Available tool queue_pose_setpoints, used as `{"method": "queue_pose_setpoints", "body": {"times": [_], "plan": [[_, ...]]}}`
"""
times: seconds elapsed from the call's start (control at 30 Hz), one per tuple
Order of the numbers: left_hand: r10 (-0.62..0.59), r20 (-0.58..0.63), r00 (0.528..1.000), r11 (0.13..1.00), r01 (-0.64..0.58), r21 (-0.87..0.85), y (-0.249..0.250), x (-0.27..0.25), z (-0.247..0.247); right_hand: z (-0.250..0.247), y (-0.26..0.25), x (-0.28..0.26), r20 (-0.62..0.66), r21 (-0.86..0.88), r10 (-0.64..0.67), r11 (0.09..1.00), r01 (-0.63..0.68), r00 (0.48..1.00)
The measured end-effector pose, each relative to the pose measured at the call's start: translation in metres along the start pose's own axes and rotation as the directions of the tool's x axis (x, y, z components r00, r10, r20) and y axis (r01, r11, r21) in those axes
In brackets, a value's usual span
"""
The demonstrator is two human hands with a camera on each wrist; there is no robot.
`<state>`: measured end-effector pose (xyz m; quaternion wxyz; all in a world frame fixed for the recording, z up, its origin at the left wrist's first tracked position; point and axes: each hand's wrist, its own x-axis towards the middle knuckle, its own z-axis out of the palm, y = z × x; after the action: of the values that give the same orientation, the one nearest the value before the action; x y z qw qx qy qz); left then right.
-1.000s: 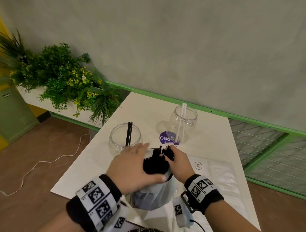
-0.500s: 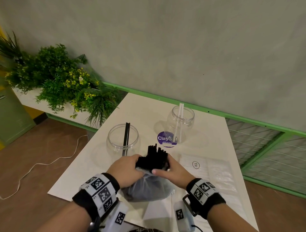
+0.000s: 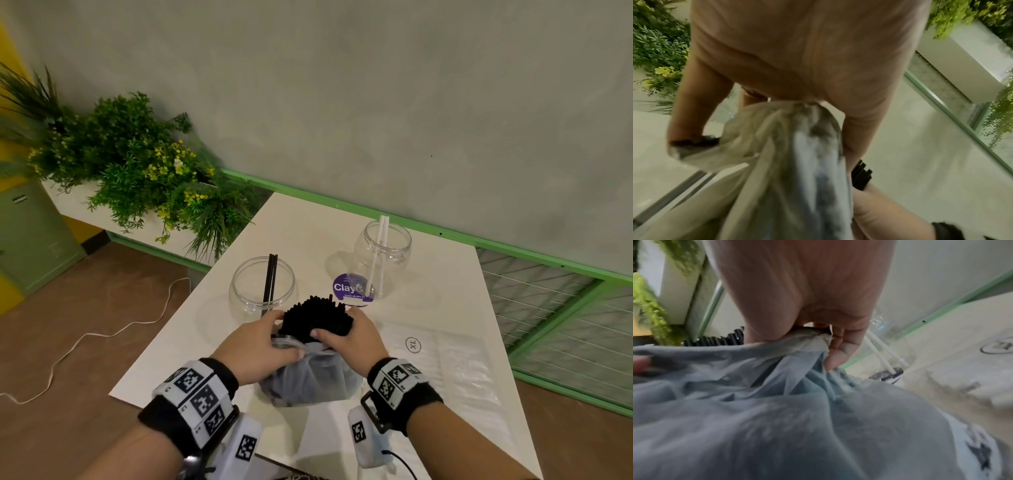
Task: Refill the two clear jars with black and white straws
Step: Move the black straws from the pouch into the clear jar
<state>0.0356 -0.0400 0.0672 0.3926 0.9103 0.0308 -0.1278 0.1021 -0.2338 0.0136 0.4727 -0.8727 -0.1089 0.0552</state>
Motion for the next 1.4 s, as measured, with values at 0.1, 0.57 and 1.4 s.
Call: {"method": "queue_pose_setpoints", "body": {"times": [0.1,0.57,1.4], "plan": [[-0.013,0.038,0.999,0.999,0.012,0.034,0.001,0.0,0.0,0.002,0.006,-0.002,-0.077,0.142,-0.001,0.99,0.012,0.997],[-0.013,-0.02,1.0,0.988,0.016,0.153,-0.013,0.013,0.005,-0.009,0.019,-0.028,-0.234,-0.177,-0.364,0.928,0.329,0.901],[0.318,-0.266,0.91,0.938,-0.343,-0.052,-0.026,-0.002,-0.003,0.011,-0.005,-0.027,0.251,-0.475,-0.309,0.786,0.395,0.917]]}}
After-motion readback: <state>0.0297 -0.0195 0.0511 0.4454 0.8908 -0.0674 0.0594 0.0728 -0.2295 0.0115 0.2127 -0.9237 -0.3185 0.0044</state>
